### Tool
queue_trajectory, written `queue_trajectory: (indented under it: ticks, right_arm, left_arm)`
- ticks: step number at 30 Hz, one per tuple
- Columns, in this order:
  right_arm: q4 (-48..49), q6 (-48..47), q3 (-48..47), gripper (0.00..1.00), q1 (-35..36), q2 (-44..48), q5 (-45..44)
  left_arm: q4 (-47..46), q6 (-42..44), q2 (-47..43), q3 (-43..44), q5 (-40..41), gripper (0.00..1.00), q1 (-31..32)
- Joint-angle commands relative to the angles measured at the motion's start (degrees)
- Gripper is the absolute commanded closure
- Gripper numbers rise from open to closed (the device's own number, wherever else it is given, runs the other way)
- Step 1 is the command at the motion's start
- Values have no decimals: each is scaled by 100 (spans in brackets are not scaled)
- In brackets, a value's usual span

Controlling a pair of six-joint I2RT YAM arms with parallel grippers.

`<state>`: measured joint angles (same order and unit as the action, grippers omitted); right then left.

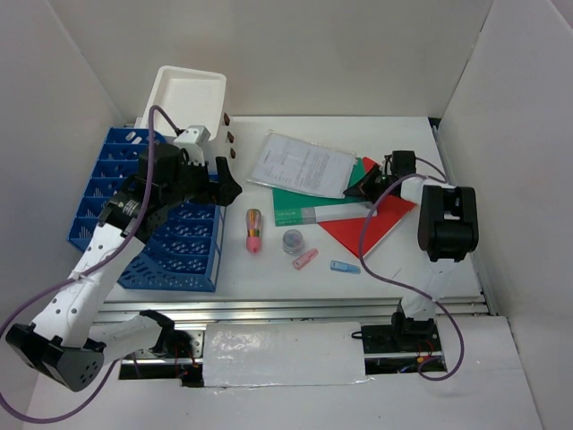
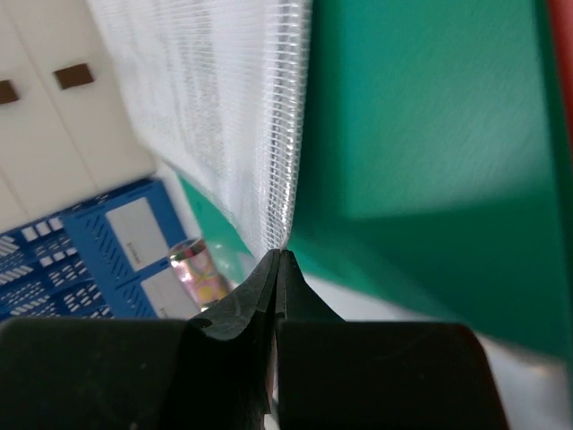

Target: Organize the desk

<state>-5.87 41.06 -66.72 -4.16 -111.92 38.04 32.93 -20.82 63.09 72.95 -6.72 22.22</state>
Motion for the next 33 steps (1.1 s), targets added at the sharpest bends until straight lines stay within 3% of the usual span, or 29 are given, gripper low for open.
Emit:
queue_trajectory:
  ticks: [1,5,8,15,24,33]
  right_arm:
    - [815,429,290,100,-32,916,213]
    - [956,780,720,100,-32,1855,-121]
    - [1043,1158,1001,100,-23,2384,-402]
    - [948,1370,1284,100,30,3324,-499]
    - [754,1317,1249,100,135,3641,-561]
    - [737,1142,1197,100,241,3669,-359]
  left_arm:
    - [-111,-474,220,114,337,1,19]
    - [-50,-1054,528,290,601,1,19]
    - [-294,-2045,695,150,646,1,19]
    - [-1454,-3330,1608,-246,-101,0,133]
    - [-1491,-4797,3348,659,-127,1,828]
    - [-2071,-6074,4201,703,-145,1,995]
